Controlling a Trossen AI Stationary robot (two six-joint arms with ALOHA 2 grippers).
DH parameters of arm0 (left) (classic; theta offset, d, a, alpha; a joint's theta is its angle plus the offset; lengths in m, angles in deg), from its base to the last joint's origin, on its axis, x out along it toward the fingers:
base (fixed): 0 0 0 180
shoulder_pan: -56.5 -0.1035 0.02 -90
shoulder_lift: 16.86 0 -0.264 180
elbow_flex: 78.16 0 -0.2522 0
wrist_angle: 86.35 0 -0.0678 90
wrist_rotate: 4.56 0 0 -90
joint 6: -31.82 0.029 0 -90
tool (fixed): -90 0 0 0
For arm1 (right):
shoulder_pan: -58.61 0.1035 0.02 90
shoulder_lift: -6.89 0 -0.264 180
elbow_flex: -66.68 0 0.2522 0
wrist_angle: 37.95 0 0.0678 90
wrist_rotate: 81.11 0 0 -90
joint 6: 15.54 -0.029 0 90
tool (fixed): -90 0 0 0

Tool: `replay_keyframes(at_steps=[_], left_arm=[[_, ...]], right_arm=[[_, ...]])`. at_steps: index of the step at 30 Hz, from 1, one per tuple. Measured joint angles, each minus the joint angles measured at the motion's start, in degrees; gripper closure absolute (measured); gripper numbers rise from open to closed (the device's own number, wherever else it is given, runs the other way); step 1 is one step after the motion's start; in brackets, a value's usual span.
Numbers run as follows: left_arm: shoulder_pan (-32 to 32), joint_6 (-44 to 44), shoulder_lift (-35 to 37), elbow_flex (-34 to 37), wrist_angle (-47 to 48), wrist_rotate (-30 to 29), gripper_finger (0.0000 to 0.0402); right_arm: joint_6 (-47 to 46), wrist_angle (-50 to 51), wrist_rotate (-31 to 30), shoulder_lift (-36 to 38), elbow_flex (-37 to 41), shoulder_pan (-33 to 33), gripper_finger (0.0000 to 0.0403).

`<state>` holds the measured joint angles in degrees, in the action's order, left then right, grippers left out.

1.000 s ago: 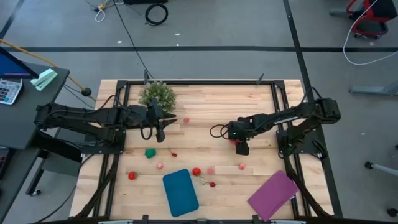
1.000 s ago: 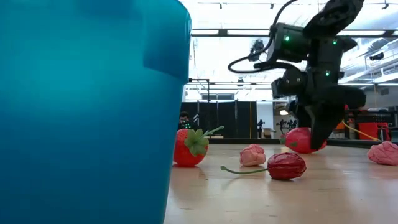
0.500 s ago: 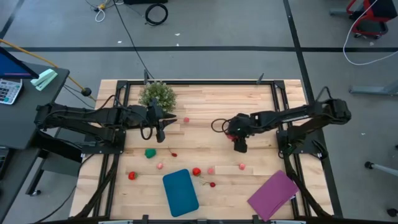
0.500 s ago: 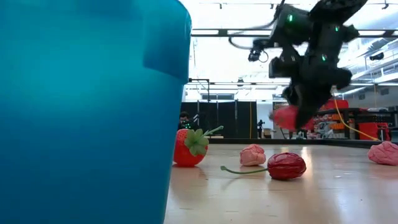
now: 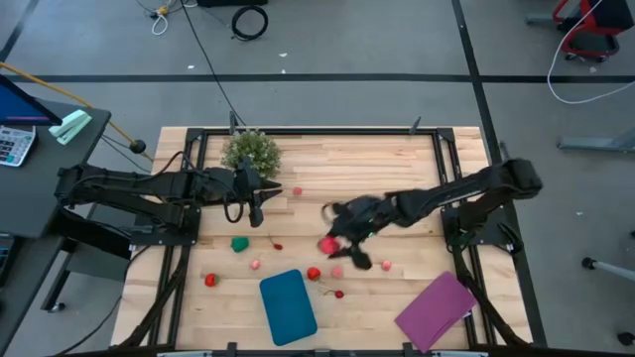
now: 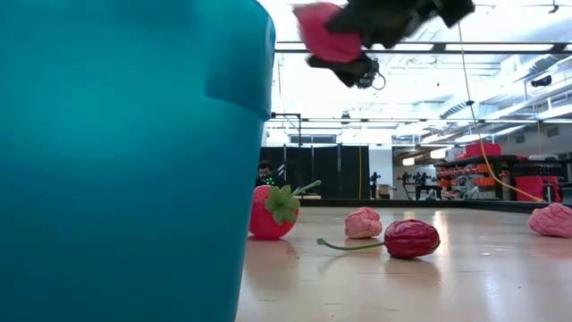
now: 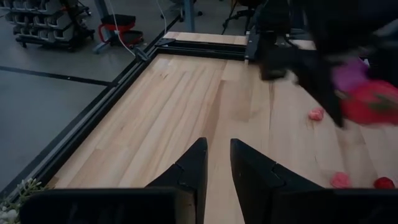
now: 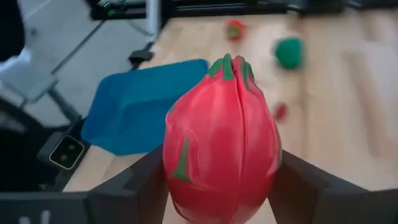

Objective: Pick and placing Produce into tupperware
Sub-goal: Put the red dragon fruit into the blue bin

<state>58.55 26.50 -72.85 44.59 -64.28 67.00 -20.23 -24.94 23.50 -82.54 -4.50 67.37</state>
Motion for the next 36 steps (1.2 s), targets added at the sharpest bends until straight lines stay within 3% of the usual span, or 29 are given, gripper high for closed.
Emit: replay_keyframes(at_steps=[8, 17, 22, 26, 31, 36], left_arm=[[0.0, 0.0, 0.0, 0.0, 0.0, 0.0, 0.0331], [0.0, 0.0, 0.0, 0.0, 0.0, 0.0, 0.0322], [0.0, 0.0, 0.0, 0.0, -0.3, 0.0, 0.0327], [0.0, -0.1, 0.0, 0.0, -0.4, 0.0, 0.0330], [0.0, -2.0, 0.0, 0.0, -0.4, 0.0, 0.0328], [0.0, -5.0, 0.0, 0.0, -0.4, 0.0, 0.0328]], right_arm=[[7.6, 4.9, 0.6, -18.0, -19.0, 4.2, 0.0174], [8.4, 11.4, 8.2, -33.5, -35.1, 3.4, 0.0173], [7.3, 12.2, 16.7, -38.7, -39.8, 2.8, 0.0175], [7.4, 13.4, 19.4, -41.9, -42.1, 2.7, 0.0171], [9.4, 13.1, 19.2, -43.1, -42.4, 1.3, 0.0166], [16.6, 13.6, 14.8, -42.9, -42.4, 1.8, 0.0155]])
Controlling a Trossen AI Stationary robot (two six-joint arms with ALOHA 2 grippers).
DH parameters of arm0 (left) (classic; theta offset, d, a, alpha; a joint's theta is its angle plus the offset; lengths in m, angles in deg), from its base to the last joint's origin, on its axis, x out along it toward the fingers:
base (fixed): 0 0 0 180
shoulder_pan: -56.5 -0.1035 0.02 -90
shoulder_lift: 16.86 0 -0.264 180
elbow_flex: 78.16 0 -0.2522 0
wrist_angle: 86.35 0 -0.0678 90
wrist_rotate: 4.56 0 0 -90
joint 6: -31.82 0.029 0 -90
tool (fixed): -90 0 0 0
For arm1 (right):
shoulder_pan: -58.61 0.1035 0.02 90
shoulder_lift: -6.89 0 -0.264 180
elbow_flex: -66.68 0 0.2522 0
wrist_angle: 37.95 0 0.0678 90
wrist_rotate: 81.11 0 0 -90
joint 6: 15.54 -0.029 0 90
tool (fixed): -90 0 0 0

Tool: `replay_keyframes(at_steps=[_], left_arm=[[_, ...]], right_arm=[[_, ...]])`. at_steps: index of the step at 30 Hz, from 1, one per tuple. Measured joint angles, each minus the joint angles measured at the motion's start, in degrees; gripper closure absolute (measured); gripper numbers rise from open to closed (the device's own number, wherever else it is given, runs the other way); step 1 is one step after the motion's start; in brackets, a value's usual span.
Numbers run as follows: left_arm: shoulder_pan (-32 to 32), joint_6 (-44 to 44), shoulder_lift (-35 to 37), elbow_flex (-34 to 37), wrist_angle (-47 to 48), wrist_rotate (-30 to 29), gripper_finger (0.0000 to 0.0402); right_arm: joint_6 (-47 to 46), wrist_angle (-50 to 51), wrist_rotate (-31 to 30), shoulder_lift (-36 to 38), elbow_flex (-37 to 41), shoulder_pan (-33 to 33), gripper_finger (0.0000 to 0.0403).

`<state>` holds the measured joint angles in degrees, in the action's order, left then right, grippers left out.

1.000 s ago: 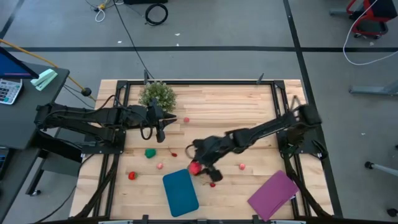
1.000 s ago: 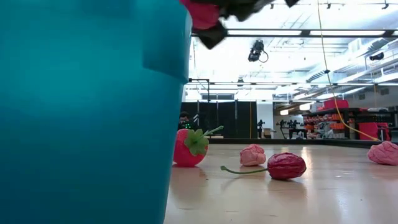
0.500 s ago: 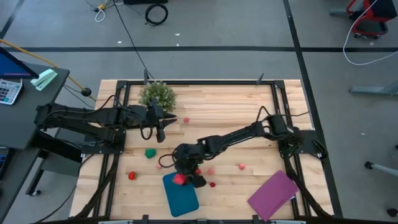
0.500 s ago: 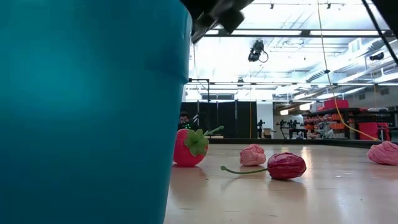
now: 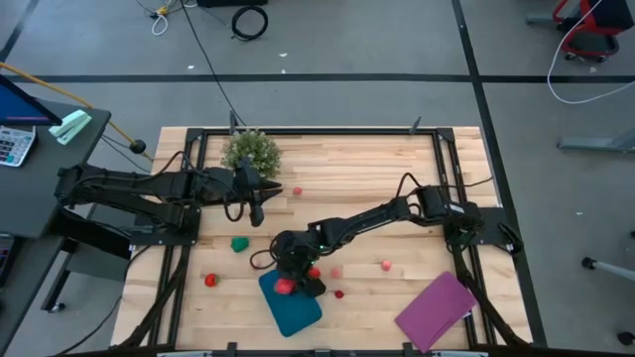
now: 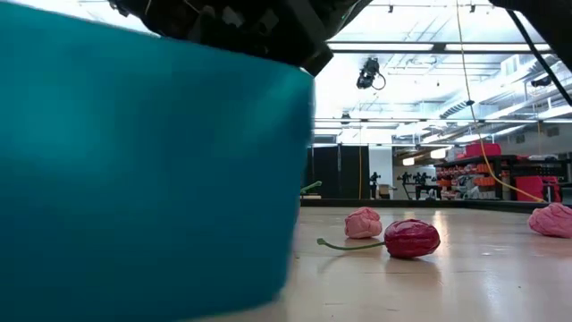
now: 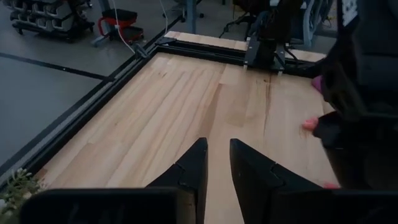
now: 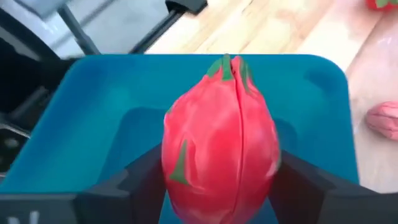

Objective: Pick and placing Produce into tupperware
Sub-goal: Put the red dragon fruit into the blue bin, then put the green bell pepper into the blue bin

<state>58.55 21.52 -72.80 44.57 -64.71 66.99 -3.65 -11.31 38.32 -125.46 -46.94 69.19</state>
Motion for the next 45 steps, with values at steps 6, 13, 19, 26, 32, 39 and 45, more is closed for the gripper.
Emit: replay_keyframes(at_steps=[6, 13, 19, 26, 32, 39, 45], left_arm=[[0.0, -2.8, 0.0, 0.0, 0.0, 0.0, 0.0335], [0.0, -4.5, 0.0, 0.0, 0.1, 0.0, 0.0331], [0.0, -3.6, 0.0, 0.0, 3.8, 0.1, 0.0337], [0.1, -9.8, -0.1, 0.0, 24.7, 5.6, 0.0307], [1.9, -18.7, -1.6, 0.0, 36.6, 12.9, 0.0254], [5.4, -25.5, -6.6, 0.0, 41.4, 14.3, 0.0198], [8.4, -28.1, -13.9, 0.0, 41.8, 18.0, 0.0179]], right_arm=[[2.5, 0.9, -2.0, 0.1, 0.0, 1.5, 0.0136], [3.9, 2.1, -7.7, 2.6, 0.0, 2.0, 0.0131], [6.3, 10.7, -17.2, 11.7, 0.0, 1.6, 0.0147], [5.9, 31.3, -18.0, 20.6, 0.0, -0.3, 0.0158], [4.8, 47.5, -18.6, 24.7, 0.0, -3.5, 0.0160], [-0.7, 56.9, -18.6, 28.7, 0.0, -6.8, 0.0162], [-3.3, 57.7, -18.6, 31.8, 0.0, -7.9, 0.0163]])
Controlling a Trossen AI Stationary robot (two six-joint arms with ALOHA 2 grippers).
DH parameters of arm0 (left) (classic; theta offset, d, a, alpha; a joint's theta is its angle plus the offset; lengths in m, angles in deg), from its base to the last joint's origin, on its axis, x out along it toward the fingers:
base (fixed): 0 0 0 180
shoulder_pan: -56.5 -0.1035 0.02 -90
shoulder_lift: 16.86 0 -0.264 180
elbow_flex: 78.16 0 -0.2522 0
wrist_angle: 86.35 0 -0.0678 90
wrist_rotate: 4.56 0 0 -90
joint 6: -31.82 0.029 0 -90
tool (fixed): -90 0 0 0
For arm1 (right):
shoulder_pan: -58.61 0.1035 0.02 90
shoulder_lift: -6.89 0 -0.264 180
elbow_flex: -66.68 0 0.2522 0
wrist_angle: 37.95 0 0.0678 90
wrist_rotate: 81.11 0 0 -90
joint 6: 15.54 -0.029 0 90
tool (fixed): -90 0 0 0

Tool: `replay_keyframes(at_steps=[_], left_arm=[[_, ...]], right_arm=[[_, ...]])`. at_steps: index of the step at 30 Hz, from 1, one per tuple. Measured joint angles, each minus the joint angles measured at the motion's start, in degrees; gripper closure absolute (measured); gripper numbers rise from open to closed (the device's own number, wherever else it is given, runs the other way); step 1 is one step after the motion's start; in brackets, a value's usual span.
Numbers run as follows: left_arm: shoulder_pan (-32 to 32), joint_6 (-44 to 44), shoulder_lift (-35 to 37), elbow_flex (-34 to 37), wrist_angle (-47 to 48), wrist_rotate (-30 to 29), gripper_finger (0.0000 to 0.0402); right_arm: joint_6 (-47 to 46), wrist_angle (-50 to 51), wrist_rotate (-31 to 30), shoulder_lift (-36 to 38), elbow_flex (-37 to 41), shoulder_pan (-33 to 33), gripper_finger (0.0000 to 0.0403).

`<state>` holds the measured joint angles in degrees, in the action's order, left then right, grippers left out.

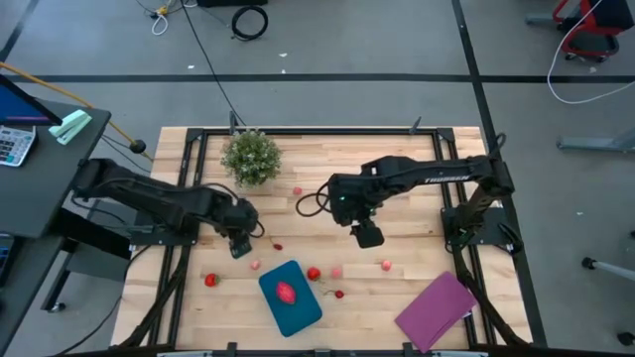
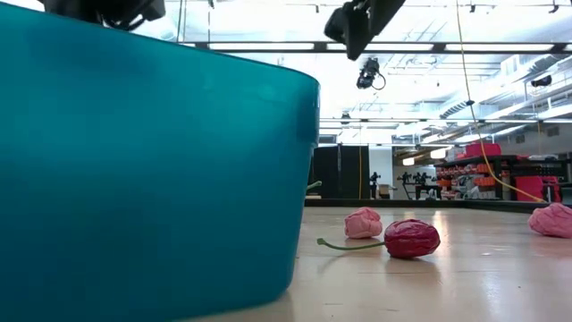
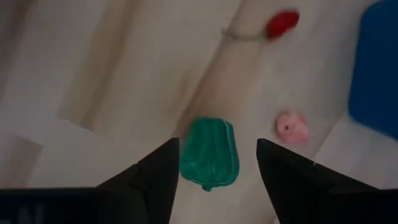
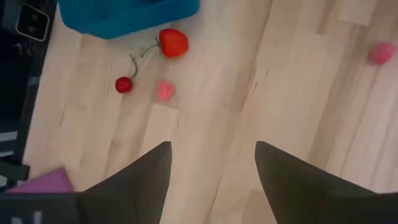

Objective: Pick and placing Produce into tupperware
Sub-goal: Put the green bell pepper into the blue bin

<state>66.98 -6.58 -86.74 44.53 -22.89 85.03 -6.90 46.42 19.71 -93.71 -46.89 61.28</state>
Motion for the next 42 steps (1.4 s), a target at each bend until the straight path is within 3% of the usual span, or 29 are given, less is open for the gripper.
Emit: replay_keyframes(at_steps=[24, 35, 42], left_arm=[[3.9, 0.7, -18.4, 0.1, -0.5, 1.8, 0.0183], [3.9, 0.5, -19.0, 0.0, -0.2, 1.8, 0.0241], [3.9, 0.1, -19.0, 0.0, -0.3, 1.8, 0.0224]], right_arm=[[-0.1, -1.0, -0.1, 2.9, 0.0, 0.0, 0.0172], [0.0, -1.5, -0.1, 2.9, 0.0, 0.0, 0.0176], [0.0, -1.6, -0.1, 2.9, 0.0, 0.0, 0.0177]])
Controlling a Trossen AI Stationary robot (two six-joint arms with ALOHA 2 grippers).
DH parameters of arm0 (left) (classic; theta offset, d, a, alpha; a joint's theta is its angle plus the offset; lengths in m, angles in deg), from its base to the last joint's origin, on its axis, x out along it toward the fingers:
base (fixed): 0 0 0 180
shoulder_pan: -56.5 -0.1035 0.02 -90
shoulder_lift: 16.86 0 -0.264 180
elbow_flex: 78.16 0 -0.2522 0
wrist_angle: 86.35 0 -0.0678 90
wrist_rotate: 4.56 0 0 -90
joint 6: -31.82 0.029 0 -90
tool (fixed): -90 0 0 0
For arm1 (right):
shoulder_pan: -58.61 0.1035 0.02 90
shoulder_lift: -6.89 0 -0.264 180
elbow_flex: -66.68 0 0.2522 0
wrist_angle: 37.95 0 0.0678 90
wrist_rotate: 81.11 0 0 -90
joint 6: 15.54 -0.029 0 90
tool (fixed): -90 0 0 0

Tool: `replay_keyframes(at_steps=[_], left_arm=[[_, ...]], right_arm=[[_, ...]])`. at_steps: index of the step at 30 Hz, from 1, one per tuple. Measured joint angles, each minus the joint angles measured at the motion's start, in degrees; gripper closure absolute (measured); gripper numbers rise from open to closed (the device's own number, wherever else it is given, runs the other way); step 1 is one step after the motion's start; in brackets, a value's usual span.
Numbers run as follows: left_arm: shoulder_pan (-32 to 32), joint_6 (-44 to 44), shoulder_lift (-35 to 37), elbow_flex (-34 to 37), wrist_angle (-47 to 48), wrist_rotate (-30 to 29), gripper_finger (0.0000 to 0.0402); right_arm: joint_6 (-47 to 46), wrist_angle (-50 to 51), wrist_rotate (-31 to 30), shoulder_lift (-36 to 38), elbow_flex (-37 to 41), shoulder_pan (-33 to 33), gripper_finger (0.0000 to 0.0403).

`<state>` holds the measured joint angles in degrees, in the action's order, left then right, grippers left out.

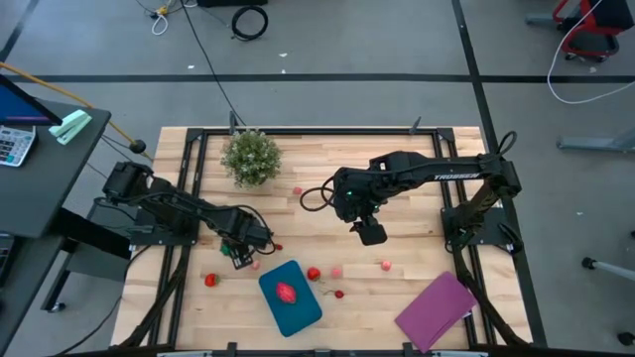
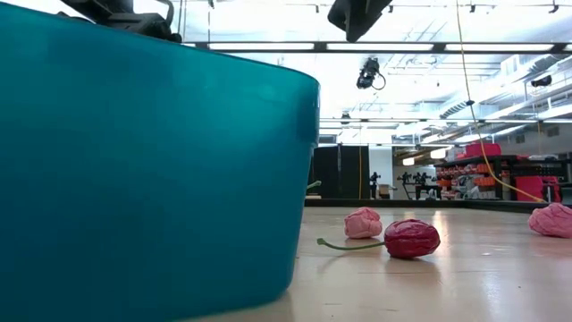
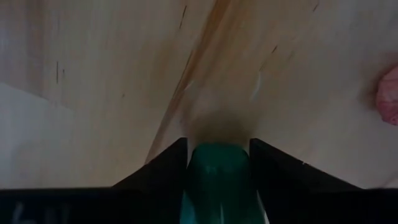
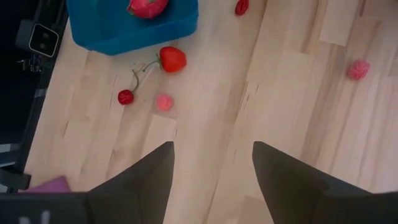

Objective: Pick and placing Produce into tupperware
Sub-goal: Put the green bell pepper into the blue bin

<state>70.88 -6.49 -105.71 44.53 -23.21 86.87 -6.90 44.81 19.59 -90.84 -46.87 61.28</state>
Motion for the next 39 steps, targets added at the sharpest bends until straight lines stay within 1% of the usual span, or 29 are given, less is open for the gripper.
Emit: replay_keyframes(at_steps=[4, 9, 17, 20, 24, 31, 36, 39], left_arm=[[0.0, 0.0, 0.0, 0.1, 0.1, 0.1, 0.0211], [-0.1, 0.4, 0.0, 0.1, 3.0, 2.7, 0.0192], [-0.2, -0.7, 0.0, 0.1, 4.9, 3.0, 0.0151], [-0.2, -2.8, 0.0, 0.1, 6.7, 4.6, 0.0140], [-0.1, -3.4, 0.0, 0.1, 7.8, 6.8, 0.0131], [0.0, -3.8, 0.0, 0.1, 7.6, 7.9, 0.0135], [0.2, -7.4, 0.0, 0.1, 7.7, 8.0, 0.0159], [0.3, -7.5, 0.0, 0.0, 7.7, 8.1, 0.0176]], right_arm=[[0.0, 0.0, 0.0, 0.0, 0.0, 0.0, 0.0176], [0.2, 0.0, 0.0, 0.0, 0.0, 0.0, 0.0178], [0.9, 0.0, 0.0, 0.0, 0.0, 0.0, 0.0182], [1.7, 0.0, 0.0, 0.0, 0.0, 0.0, 0.0183], [2.0, 0.0, 0.0, 0.0, 0.0, 0.0, 0.0183], [2.0, 0.0, 0.0, 0.0, 0.0, 0.0, 0.0183], [2.0, 0.0, 0.0, 0.0, 0.0, 0.0, 0.0183], [2.0, 0.0, 0.0, 0.0, 0.0, 0.0, 0.0183]])
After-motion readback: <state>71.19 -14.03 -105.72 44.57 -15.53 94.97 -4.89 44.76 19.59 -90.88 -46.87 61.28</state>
